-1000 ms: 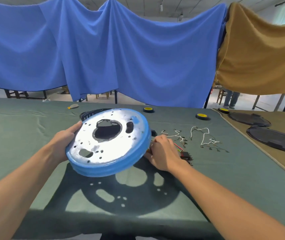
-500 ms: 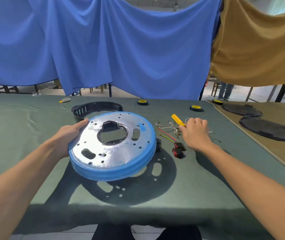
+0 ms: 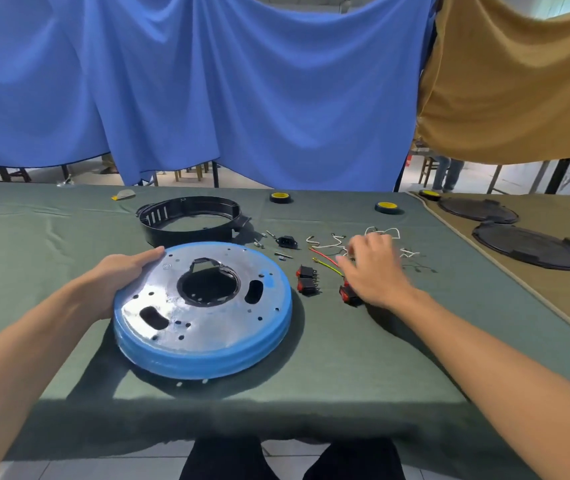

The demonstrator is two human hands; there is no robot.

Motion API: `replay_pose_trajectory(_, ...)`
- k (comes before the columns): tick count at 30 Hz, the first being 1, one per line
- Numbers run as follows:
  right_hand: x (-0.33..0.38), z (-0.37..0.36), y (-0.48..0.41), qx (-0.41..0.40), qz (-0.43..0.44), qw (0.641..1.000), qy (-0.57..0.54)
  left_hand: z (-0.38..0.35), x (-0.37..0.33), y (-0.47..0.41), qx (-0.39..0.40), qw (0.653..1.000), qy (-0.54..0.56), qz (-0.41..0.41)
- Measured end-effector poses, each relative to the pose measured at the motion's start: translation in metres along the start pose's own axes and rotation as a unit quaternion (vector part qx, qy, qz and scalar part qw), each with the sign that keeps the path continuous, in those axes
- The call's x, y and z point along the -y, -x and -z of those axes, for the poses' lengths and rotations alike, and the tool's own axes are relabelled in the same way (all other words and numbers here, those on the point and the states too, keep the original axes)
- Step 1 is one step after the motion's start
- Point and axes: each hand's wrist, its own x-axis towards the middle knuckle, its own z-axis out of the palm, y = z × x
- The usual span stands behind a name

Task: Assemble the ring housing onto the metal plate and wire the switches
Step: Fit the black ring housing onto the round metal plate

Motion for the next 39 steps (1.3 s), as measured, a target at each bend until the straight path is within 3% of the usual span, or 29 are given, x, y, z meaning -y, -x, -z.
replay_pose_trajectory(3,0.03,-0.009,-0.005,0.094,0.078,0.991,-0.053,-0.001,-0.001,-0.002,-0.013,1.0,-0.016,-0.005)
replay_pose_trajectory(9,0.065,-0.013,-0.019,0.137,0.039,0.965,-0.222,-0.02,-0.007,-0.007,-0.068,0.989,-0.113,-0.06)
replay_pose_trajectory(15,0.073,-0.025,-0.027,0.182,0.066,0.971,-0.142,-0.05,-0.009,-0.02,-0.071,0.981,-0.134,-0.119)
replay_pose_trajectory(23,0.062,-0.03,-0.042,0.181,0.028,0.973,-0.144,-0.068,-0.017,-0.029,-0.122,0.971,-0.111,-0.175)
replay_pose_trajectory(25,0.063,-0.029,-0.047,0.166,0.028,0.975,-0.145,-0.071,-0.021,-0.027,-0.148,0.941,-0.189,-0.24)
replay_pose_trajectory(29,0.073,-0.029,-0.058,0.145,0.022,0.975,-0.167,-0.072,-0.03,-0.033,-0.191,0.822,-0.368,-0.391)
replay_pose_trajectory(32,0.082,-0.034,-0.067,0.146,0.025,0.974,-0.168,-0.075,-0.039,-0.044,-0.184,0.759,-0.441,-0.442)
replay_pose_trajectory(34,0.089,-0.037,-0.072,0.156,0.029,0.974,-0.162,-0.077,-0.044,-0.055,-0.165,0.74,-0.48,-0.442)
replay_pose_trajectory(39,0.1,-0.041,-0.086,0.169,0.034,0.971,-0.167,-0.085,-0.052,-0.079,-0.127,0.728,-0.551,-0.387)
